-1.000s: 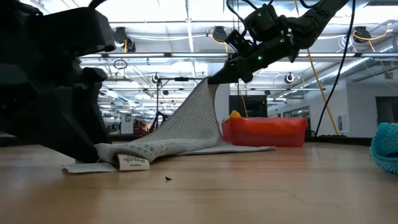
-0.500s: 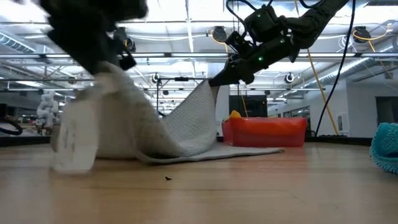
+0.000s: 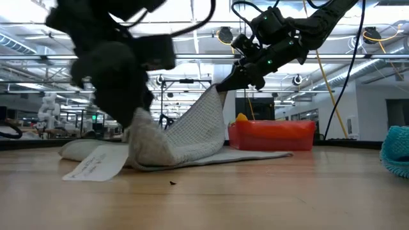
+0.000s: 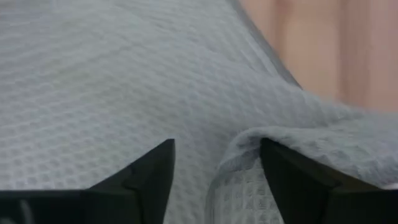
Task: Fold microfiber towels
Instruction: Fold the gray microfiber cloth
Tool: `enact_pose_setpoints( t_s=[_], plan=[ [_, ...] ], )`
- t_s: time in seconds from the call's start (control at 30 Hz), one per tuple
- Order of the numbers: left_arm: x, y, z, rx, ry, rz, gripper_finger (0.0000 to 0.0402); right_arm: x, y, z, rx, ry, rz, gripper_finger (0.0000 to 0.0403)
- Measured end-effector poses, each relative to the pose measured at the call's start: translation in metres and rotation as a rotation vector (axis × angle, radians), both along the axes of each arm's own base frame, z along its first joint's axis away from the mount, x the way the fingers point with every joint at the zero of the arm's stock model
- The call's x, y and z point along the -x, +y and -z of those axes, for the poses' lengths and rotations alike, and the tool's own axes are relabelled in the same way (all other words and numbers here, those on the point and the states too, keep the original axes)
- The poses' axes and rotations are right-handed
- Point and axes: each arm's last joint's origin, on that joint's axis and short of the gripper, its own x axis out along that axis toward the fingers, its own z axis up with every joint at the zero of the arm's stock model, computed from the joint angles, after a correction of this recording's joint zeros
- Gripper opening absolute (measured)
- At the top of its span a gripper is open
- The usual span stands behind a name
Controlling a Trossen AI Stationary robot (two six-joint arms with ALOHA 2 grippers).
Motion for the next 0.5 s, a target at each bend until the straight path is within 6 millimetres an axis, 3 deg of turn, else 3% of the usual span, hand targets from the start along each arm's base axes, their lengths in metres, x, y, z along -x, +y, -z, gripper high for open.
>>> enact_pose_setpoints(
  t_s=[0.1,0.23,0.37,0.5],
  plan=[
    [-0.003,0.011,-0.004,0.029,-0.013,-0.076,0.0261,0.0,0.0,0.0,-0.004,0.0,-0.007,0.0004],
    [-0.001,0.015,-0.025,0.1,-0.072,-0.099,0.026,0.0,0.0,0.0,-0.006,0.002,-0.008,0.0004],
    [0.009,0.009,-0.043,0.074,-0.108,-0.112,0.0241,0.0,0.0,0.001,-0.007,0.005,-0.008,0.0004],
    [0.025,-0.01,-0.05,0.057,-0.103,-0.167,0.0218,0.001,0.0,0.001,-0.01,0.015,-0.007,0.0004]
  ],
)
